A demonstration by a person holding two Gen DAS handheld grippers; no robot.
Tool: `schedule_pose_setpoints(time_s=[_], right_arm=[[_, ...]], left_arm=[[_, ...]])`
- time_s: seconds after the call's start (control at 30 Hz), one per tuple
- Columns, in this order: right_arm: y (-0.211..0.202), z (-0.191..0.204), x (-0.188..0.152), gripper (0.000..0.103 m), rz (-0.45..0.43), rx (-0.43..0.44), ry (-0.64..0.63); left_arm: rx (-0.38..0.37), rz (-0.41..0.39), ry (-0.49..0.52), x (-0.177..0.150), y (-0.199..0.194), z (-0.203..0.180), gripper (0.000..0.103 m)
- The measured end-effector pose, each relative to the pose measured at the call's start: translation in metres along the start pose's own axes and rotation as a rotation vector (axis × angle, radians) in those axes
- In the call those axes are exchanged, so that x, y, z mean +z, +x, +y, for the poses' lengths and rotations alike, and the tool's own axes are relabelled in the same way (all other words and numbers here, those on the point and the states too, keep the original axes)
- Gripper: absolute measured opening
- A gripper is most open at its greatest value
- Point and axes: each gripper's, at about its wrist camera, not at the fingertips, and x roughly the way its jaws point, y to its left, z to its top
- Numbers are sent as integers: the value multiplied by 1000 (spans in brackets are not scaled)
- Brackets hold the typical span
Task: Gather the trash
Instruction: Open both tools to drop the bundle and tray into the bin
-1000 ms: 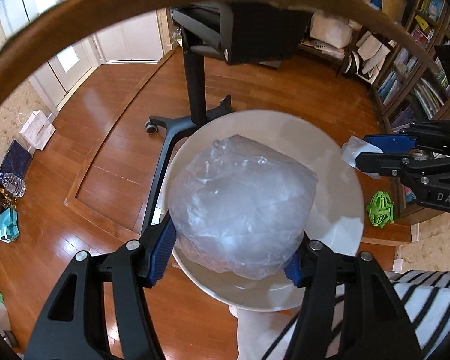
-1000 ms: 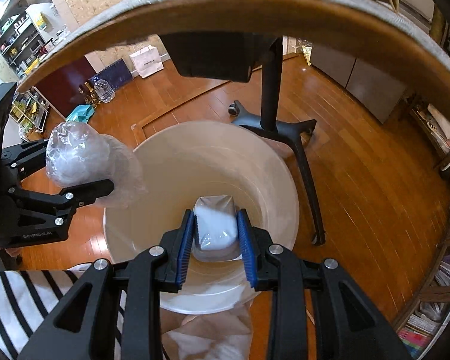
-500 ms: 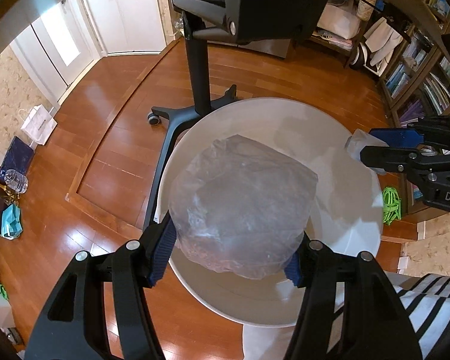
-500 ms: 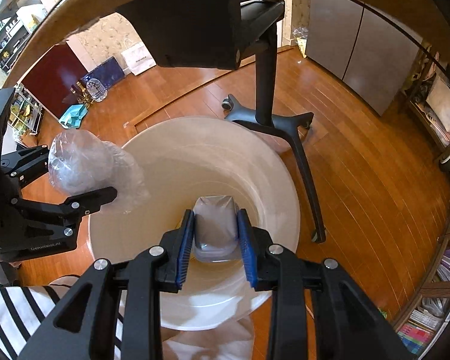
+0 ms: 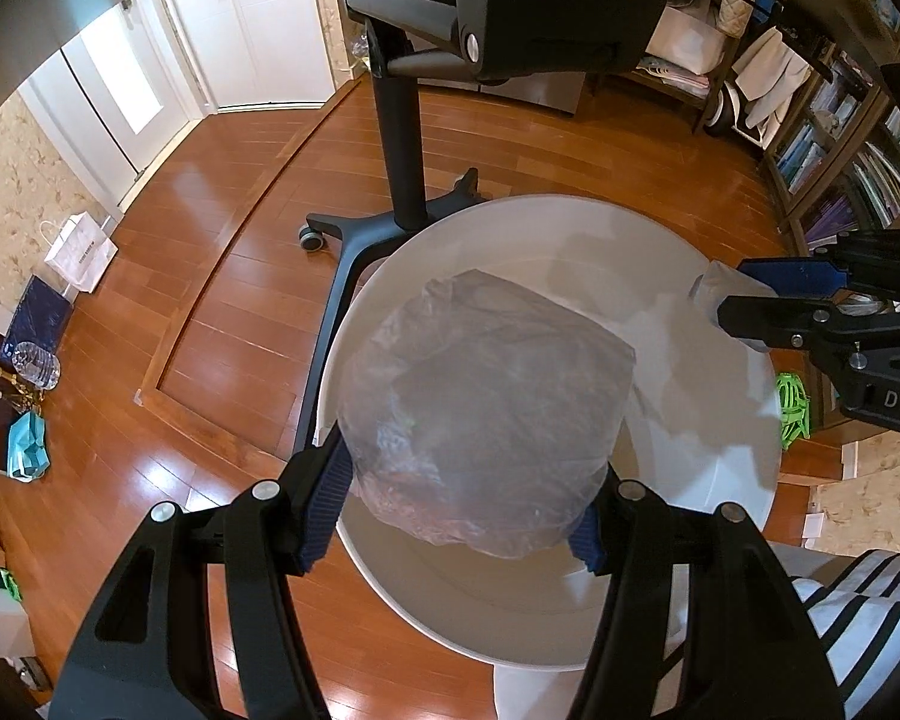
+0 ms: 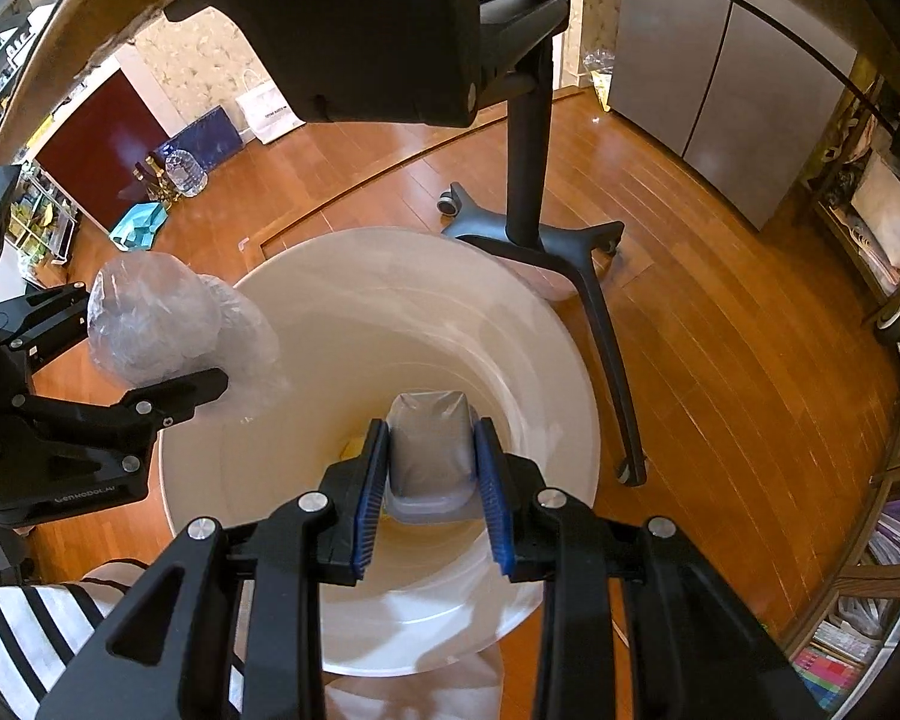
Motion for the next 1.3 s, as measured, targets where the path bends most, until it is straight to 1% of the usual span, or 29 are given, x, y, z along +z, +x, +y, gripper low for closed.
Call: schedule_pose_setpoints(time_s=[0.23, 0.3, 0.33, 0.37, 0.4, 0.43, 0.53, 0.63, 0.7, 0.87, 1.0, 1.03, 1.07, 1.1, 1.2, 1.23, 1.3], right_arm=[[3, -1, 0, 29, 4, -5, -1], [2, -3, 0, 30, 2, -14, 14], [2, -4, 0, 31, 2, -7, 22], [2, -5, 0, 41, 0, 1, 30], [1, -6, 1, 52, -5, 1, 34], [-1, -7, 0, 54, -18, 2, 37], [-4, -8, 0, 54, -19, 5, 42], [-6, -8, 0, 57, -22, 9, 48], [-9, -10, 0, 61, -27, 15, 58], [-19, -10, 3, 63, -46, 19, 62], [-45, -8, 2, 66, -71, 23, 45], [-53, -7, 1, 70, -82, 27, 41], [-63, -5, -1, 72, -97, 36, 36], [-79, -4, -2, 73, -123, 55, 28], [-113, -1, -2, 81, -187, 88, 13], [-130, -1, -2, 82, -226, 105, 8], [-148, -2, 1, 86, -273, 108, 9]], left_arm=[[-1, 0, -11, 1, 4, 2, 61], [-9, 5, -14, 2, 4, 2, 64], [-17, 5, -18, 2, 4, 3, 71], [-9, -2, -23, 2, 3, 4, 81], [-1, -14, -27, 2, 0, 5, 86], [-2, -25, -30, 2, -2, 6, 91], [-25, -28, -31, 3, -4, 7, 91], [-23, -24, -30, 2, -3, 7, 91], [-32, -22, -35, 3, -3, 7, 91], [-43, -27, -37, 2, -8, 7, 91], [-46, -52, -27, -1, -26, 5, 91], [-50, -58, -27, -2, -31, 4, 91], [-57, -70, -27, -3, -40, 4, 91], [-65, -85, -24, -3, -50, 3, 91], [-75, -127, -3, -4, -75, 0, 91], [-79, -153, 13, -4, -90, -2, 91], [-87, -193, 33, -1, -110, -5, 91]])
